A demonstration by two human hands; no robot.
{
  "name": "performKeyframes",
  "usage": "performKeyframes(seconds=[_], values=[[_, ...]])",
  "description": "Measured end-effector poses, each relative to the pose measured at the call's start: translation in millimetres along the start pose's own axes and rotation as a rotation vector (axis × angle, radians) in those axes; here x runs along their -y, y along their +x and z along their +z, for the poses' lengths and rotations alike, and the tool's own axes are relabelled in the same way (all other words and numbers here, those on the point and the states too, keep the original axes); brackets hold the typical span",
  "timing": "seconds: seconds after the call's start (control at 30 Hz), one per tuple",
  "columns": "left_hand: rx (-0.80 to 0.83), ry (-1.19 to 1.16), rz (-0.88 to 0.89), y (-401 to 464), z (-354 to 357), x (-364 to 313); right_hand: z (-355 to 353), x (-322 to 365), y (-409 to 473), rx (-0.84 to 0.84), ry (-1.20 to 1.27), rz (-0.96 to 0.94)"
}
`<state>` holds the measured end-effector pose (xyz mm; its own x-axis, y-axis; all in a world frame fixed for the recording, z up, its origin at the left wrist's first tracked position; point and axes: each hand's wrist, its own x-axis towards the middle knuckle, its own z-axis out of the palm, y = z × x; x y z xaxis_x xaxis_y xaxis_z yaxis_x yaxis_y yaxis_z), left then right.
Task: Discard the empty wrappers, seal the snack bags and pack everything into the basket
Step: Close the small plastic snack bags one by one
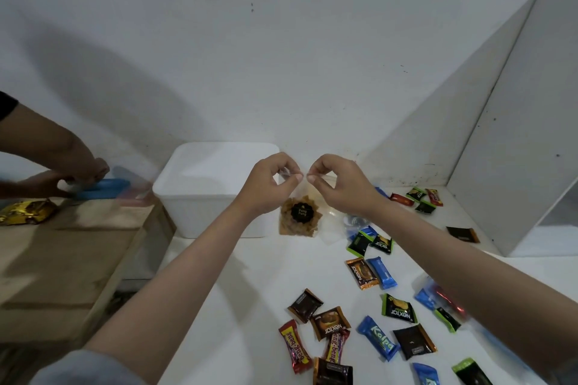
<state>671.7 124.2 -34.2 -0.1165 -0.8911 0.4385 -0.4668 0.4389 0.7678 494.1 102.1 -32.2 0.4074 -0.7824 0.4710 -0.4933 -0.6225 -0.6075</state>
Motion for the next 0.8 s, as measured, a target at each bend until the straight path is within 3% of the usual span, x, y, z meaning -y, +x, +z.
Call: performKeyframes(seconds=[0.27,0.5,0.67,0.8], values=[[0.017,0.018,-0.097,2,-2,-5,-7,2,-3,-0.037,0.017,0.036],[0.125,0.132,-0.07,3,0,-8,-7,-1,-5,0.015,0.003,0.014],[0.07,0.095,-0.025,2,0,-7,-10,-5,-9,-0.028,0.153,0.101],[0.062,0.081,-0.042,0,2,-4,-11,-8,-11,-0.006,0.09,0.097]])
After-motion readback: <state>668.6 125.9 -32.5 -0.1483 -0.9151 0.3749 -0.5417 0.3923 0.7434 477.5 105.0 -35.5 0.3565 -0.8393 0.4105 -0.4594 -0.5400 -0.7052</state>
